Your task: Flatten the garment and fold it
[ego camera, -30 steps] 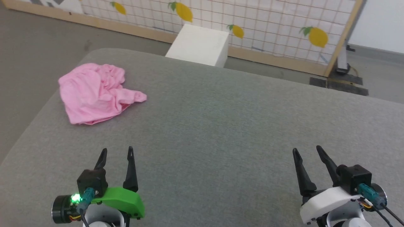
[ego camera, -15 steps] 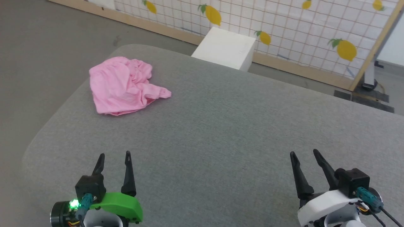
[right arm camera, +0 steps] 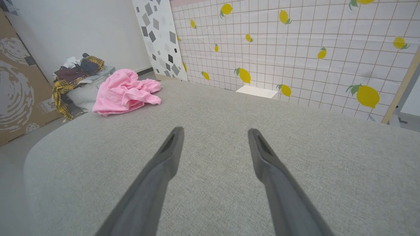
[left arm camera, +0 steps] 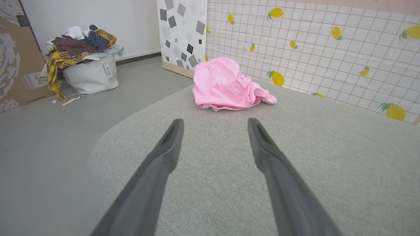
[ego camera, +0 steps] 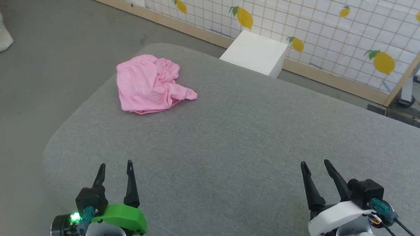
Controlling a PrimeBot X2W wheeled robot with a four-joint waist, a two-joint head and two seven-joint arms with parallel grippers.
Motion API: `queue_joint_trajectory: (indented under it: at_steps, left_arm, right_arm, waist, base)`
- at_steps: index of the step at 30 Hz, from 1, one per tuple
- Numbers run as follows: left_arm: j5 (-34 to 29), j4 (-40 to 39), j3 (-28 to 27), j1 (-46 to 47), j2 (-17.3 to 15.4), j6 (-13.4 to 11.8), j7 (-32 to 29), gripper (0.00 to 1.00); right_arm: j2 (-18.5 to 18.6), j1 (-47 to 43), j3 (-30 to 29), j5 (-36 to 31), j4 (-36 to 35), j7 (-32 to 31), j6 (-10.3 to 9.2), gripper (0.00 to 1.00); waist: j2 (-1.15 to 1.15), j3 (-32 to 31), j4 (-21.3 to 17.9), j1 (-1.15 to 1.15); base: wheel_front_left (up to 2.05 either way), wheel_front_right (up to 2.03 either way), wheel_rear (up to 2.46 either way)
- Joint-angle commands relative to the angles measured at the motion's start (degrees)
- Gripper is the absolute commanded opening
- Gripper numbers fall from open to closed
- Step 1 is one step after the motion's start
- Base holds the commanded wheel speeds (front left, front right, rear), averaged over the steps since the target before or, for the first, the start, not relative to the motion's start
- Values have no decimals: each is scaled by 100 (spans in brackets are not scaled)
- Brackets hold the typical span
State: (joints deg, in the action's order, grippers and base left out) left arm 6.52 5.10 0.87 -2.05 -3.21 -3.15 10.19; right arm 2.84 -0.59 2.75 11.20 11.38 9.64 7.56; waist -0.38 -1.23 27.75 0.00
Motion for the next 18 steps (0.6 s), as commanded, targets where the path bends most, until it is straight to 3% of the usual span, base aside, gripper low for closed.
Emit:
queue_joint_trajectory:
  at_steps: [1,18]
  left_arm:
    - [65,25,5,-85,-20,-38,55,100]
    - [127,180,75,-118,-58,-140,256,100]
  right_arm:
    - [3,-71,4,71,47,72,-5,100]
    - [3,-82,-7,219,184,194,-6,100]
  waist:
    - [27,-2,80,0]
    - [32,19,558,0]
  base:
    - [0,0,0]
    - [0,0,0]
